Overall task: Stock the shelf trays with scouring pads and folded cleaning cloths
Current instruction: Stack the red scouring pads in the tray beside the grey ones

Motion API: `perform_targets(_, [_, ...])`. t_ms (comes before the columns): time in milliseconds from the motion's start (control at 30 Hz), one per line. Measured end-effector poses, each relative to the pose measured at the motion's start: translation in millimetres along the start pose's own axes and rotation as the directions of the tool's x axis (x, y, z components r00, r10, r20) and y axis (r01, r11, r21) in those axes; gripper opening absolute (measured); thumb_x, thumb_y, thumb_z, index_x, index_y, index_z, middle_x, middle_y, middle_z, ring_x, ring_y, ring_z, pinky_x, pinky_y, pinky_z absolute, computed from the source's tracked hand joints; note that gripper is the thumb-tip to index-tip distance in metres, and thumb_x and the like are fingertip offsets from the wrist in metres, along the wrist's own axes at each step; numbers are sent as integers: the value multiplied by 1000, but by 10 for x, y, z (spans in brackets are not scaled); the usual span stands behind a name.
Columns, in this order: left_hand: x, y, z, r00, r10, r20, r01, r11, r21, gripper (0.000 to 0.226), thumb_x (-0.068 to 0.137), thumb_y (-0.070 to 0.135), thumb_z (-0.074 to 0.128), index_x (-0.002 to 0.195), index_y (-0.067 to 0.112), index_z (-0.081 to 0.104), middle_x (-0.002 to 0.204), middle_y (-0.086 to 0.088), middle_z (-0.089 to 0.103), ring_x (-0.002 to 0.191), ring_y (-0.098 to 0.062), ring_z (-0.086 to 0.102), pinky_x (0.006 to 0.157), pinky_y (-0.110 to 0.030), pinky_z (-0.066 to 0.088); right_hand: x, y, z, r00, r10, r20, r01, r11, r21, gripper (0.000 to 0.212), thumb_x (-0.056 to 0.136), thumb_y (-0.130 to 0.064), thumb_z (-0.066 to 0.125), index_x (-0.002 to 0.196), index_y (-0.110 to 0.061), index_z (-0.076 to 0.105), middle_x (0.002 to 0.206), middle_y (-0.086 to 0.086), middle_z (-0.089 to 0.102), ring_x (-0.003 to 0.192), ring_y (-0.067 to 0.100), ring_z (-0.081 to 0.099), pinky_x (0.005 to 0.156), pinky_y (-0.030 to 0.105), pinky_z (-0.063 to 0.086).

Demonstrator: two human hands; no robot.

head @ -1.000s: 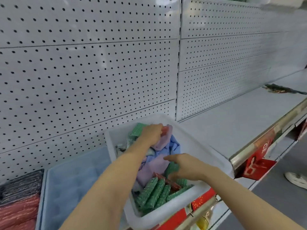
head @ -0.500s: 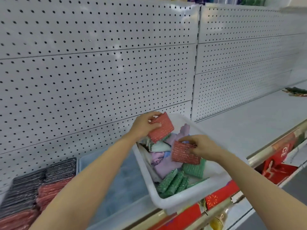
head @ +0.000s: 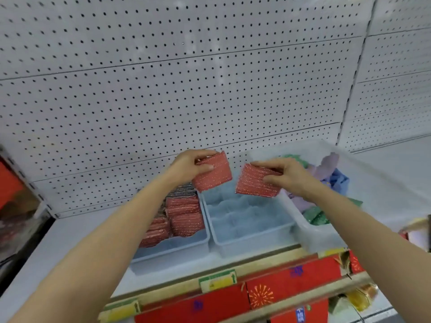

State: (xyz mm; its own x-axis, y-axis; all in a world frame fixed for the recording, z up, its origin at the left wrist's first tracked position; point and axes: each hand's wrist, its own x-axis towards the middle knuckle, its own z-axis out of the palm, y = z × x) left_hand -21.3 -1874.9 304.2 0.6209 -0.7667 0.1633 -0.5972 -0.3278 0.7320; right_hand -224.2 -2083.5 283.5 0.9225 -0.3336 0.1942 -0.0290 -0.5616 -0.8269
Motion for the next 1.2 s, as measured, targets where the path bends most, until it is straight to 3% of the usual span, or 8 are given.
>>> perform_targets(133, [-426, -384, -348, 995, -78, -64, 78, 997, -3, 44, 89, 20, 70, 130, 34, 60, 127, 5, 60, 102, -12, 64, 75, -21, 57, 56, -273, 631, 994, -52, 92, 53, 999, -4, 46, 82, 2, 67, 116, -29, 68, 104, -9, 70, 85, -4, 62, 77, 13, 49])
perform_targets(200, [-588, -547, -467, 989, -113, -91, 112, 994, -14, 43, 90, 20, 69, 129, 35, 60, 127, 5, 60, 104, -16, 64, 80, -29, 59, 107, -376, 950, 990, -79, 119, 81, 997, -15, 48, 83, 2, 66, 116, -31, 67, 106, -6, 71, 89, 4, 64, 79, 15, 50])
perform_targets(367, [-860, -868, -551, 968, -185, -167, 180, 983, -46, 43, 91, 19, 69, 129, 36, 60, 122, 9, 59, 102, -17, 64, 83, -36, 59, 261, -462, 1527, 991, -28, 130, 36, 997, -63, 45, 85, 2, 63, 121, -25, 66, 98, -11, 65, 71, -10, 59, 62, 1, 43])
perform_targets(433, [-915, -983, -543, 962, -192, -195, 189, 981, -31, 43, 91, 20, 69, 130, 34, 60, 123, 9, 60, 101, -16, 63, 83, -34, 59, 288, -441, 1688, 986, -19, 164, 37, 994, -106, 47, 83, -1, 66, 121, -29, 66, 99, -9, 66, 78, -2, 60, 67, 5, 44])
perform_targets(600, [-951, -1216, -580, 953, -201, -227, 189, 979, -76, 43, 89, 20, 70, 130, 32, 61, 128, 3, 63, 106, -17, 63, 87, -39, 58, 469, -401, 1998, 985, 10, 170, 57, 921, -385, 49, 86, -15, 67, 125, -44, 59, 120, -3, 67, 103, 19, 64, 90, 37, 53])
perform_targets(867, [-912, -1418, -491, 969, -128, -211, 137, 990, 31, 43, 91, 19, 67, 132, 30, 60, 132, 5, 61, 116, -15, 60, 101, -37, 49, 498, -321, 2293, 991, -33, 129, 78, 931, -357, 50, 80, 0, 61, 123, -24, 65, 123, 2, 66, 113, 20, 61, 100, 30, 45])
perform_targets(1067, [-845, -1539, -464, 992, -78, -100, 95, 979, 180, 51, 89, 26, 69, 136, 40, 53, 134, 10, 60, 118, -12, 58, 103, -37, 47, 452, -206, 2348, 968, -129, 215, 233, 781, -580, 48, 82, -4, 51, 124, -24, 63, 117, 8, 64, 108, 28, 57, 85, 33, 46])
perform_targets(1200, [-795, -1533, -436, 998, -53, -20, 56, 960, 274, 70, 80, 20, 79, 140, 40, 48, 129, 6, 60, 114, -14, 58, 101, -34, 45, 451, -131, 2392, 950, -243, 196, 311, 686, -658, 41, 79, -6, 59, 117, -19, 67, 103, 9, 60, 98, 31, 54, 83, 36, 47])
